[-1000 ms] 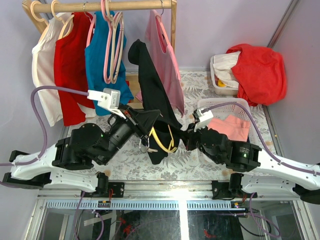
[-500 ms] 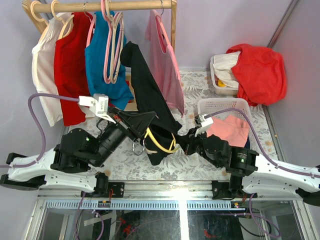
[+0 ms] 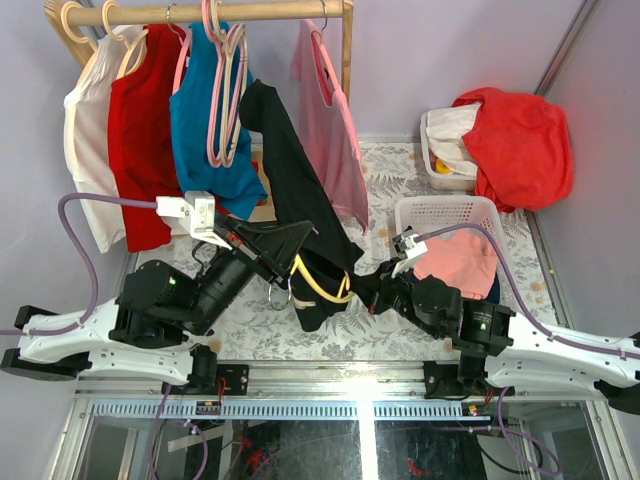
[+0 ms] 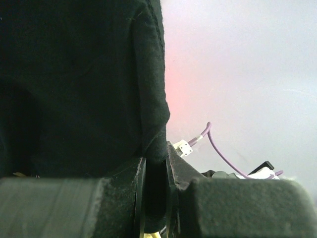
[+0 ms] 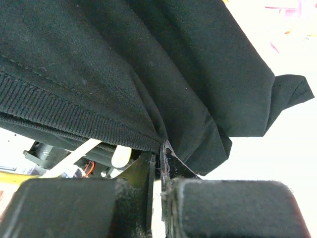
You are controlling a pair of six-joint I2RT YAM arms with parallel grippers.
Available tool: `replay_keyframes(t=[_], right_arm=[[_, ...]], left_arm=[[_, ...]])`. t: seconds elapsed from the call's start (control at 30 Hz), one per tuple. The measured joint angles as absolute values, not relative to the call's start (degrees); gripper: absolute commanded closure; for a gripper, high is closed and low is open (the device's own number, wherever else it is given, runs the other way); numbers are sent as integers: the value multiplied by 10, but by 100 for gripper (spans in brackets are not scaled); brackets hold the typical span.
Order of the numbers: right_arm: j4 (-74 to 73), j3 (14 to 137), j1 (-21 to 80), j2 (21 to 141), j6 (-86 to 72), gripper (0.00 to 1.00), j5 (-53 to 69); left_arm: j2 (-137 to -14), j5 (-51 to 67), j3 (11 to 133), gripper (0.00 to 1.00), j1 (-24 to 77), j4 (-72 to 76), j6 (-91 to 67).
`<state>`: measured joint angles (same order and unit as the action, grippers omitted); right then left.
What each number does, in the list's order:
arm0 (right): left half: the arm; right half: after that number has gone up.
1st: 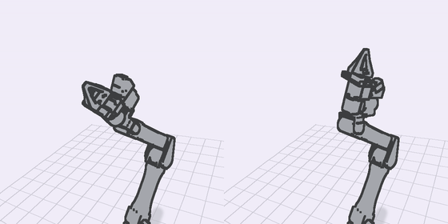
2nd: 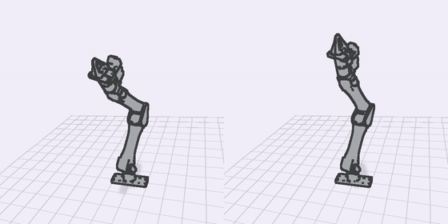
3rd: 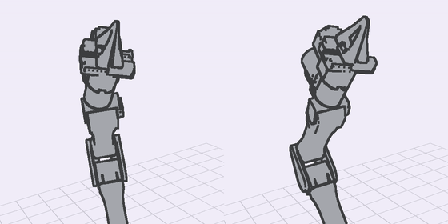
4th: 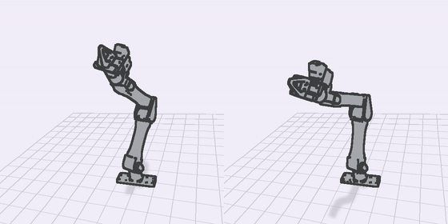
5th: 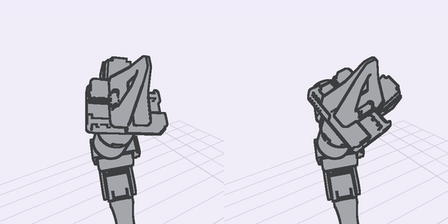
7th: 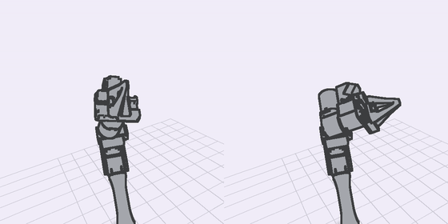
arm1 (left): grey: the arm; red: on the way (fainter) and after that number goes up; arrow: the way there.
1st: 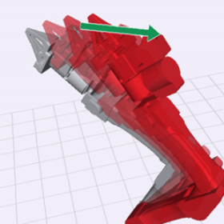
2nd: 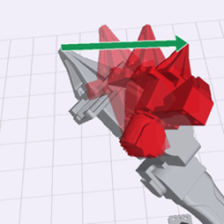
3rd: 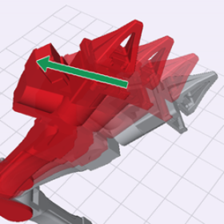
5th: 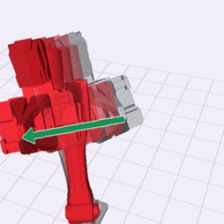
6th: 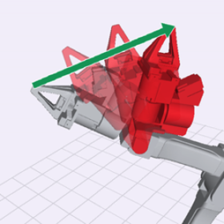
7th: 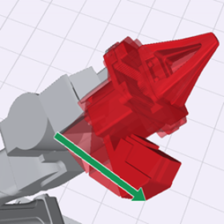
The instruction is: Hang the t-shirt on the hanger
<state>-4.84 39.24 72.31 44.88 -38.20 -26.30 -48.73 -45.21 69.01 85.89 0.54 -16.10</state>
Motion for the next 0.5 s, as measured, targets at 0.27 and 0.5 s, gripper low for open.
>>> replay_keyframes(t=[0.27,0.5], right_arm=[[-24,379,723,448,-389,100,-262],[-18,375,723,451,-391,100,-259]], left_arm=[[-480,-452,688,100,862,14,-148],[-479,-452,686,100,863,17,-140]])
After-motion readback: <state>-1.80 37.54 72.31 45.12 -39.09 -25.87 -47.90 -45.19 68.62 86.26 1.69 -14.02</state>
